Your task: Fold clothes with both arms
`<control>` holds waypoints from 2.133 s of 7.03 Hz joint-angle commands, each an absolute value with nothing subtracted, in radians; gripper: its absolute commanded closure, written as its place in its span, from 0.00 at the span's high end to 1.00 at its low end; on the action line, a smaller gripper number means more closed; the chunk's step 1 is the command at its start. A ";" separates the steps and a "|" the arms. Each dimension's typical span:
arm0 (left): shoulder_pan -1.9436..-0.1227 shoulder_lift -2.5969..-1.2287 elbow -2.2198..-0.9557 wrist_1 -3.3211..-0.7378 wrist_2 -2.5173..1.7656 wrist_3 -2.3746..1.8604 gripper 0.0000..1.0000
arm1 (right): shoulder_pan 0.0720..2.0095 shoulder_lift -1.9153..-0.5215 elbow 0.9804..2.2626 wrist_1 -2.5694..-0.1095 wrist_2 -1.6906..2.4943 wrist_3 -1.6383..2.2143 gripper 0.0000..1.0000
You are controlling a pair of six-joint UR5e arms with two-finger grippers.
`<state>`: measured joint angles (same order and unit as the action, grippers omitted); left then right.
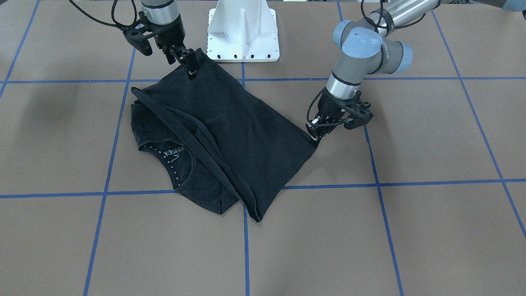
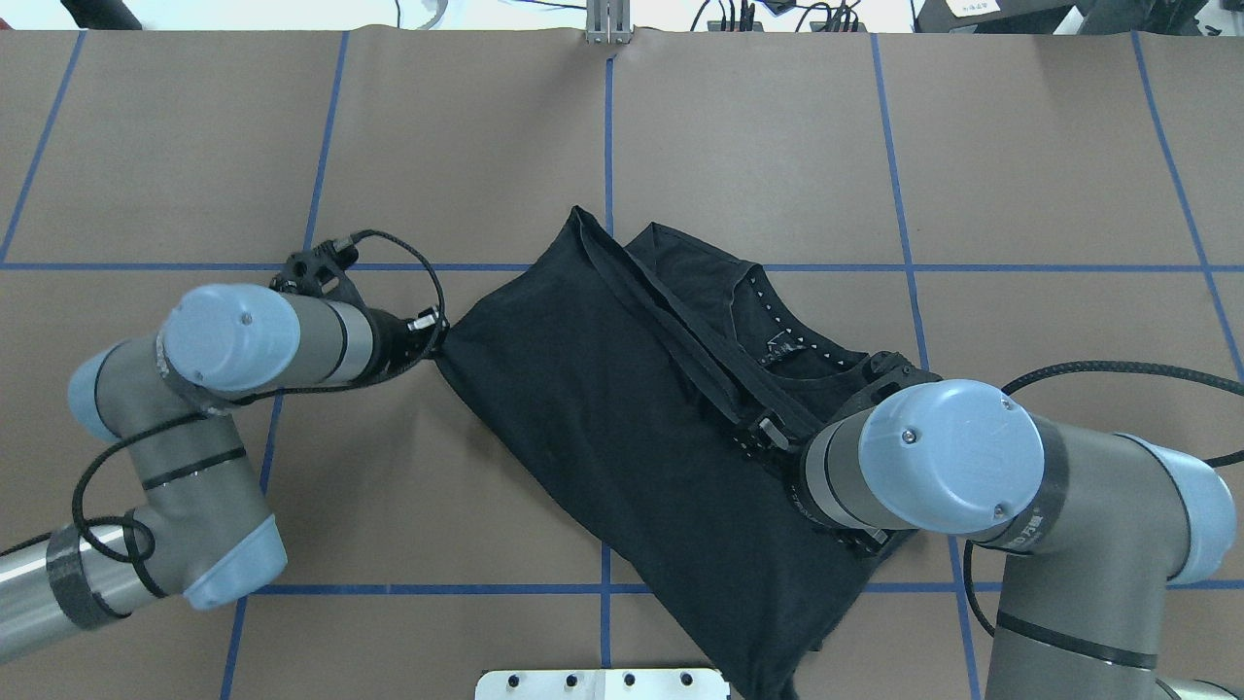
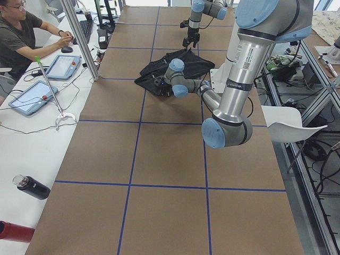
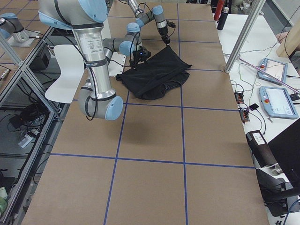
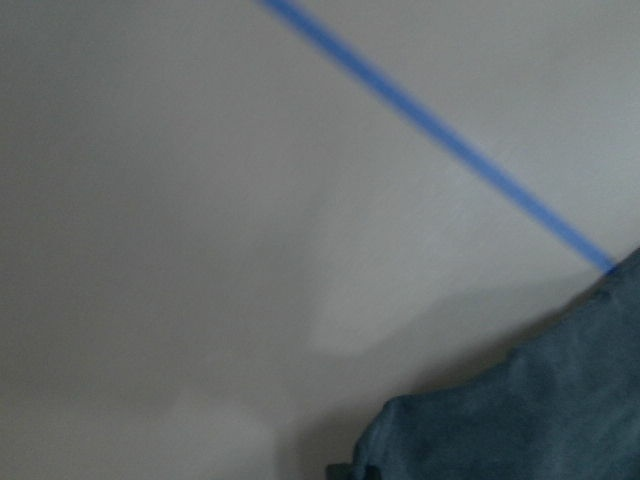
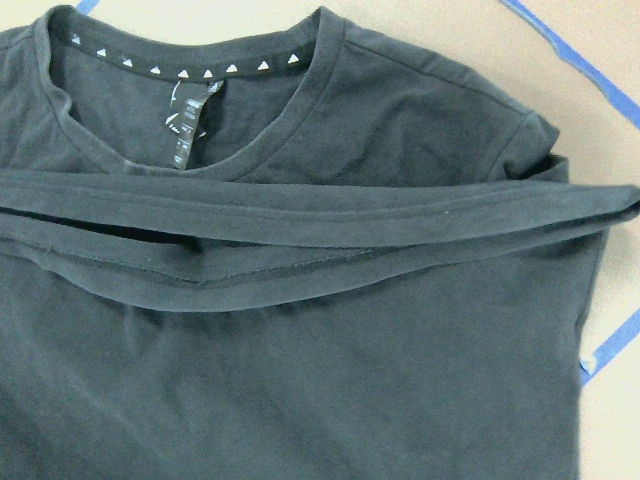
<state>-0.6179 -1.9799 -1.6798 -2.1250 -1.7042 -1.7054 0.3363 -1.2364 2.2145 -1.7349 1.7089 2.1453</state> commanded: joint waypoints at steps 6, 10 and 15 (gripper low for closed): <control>-0.821 -2.493 -0.784 -2.631 -1.675 -1.566 0.31 | 0.357 -1.145 2.119 -1.733 1.637 2.138 1.00; -0.833 -2.146 -1.298 -2.552 -1.809 -1.559 0.99 | 0.319 -1.079 2.001 -1.554 1.527 2.119 1.00; -0.834 -1.882 -1.672 -2.395 -1.861 -1.571 0.99 | 0.244 -1.054 1.993 -1.791 1.551 1.236 0.49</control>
<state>-0.8341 -1.9047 -1.6517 -2.3997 -1.8583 -1.5632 0.2553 -1.0647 1.9930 -1.7177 1.5254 1.5338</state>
